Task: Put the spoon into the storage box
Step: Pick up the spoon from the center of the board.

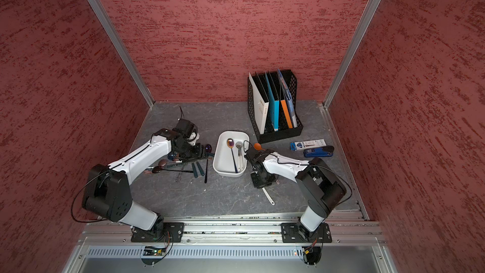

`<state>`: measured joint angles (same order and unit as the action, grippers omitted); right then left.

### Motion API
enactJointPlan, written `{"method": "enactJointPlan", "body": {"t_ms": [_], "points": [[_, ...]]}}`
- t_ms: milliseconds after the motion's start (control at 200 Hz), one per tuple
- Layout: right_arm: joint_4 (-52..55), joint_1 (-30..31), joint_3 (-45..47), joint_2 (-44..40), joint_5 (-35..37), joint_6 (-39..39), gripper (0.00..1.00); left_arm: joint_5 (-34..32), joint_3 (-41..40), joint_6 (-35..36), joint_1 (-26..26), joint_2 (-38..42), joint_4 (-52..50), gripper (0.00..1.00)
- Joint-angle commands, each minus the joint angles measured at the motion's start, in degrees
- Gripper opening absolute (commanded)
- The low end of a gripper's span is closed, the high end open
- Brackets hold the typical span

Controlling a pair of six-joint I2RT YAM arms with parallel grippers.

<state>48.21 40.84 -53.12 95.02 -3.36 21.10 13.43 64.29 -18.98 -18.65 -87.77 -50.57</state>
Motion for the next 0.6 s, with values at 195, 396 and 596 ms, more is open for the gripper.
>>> {"method": "enactJointPlan", "body": {"t_ms": [195, 396, 596], "points": [[-0.2, 2.6, 2.5, 2.6, -7.3, -3.0, 0.15, -0.5, 1.5, 0.0, -0.3, 0.5, -0.8, 0.65], [2.5, 2.5, -0.7, -1.3, -5.0, -3.5, 0.13, -0.5, 2.0, -0.1, -0.3, 0.5, -0.8, 0.65], [7.0, 2.6, -4.6, -5.0, -2.1, -3.3, 0.12, 0.3, 2.1, -0.5, 0.0, 0.7, -0.2, 0.65]]}}
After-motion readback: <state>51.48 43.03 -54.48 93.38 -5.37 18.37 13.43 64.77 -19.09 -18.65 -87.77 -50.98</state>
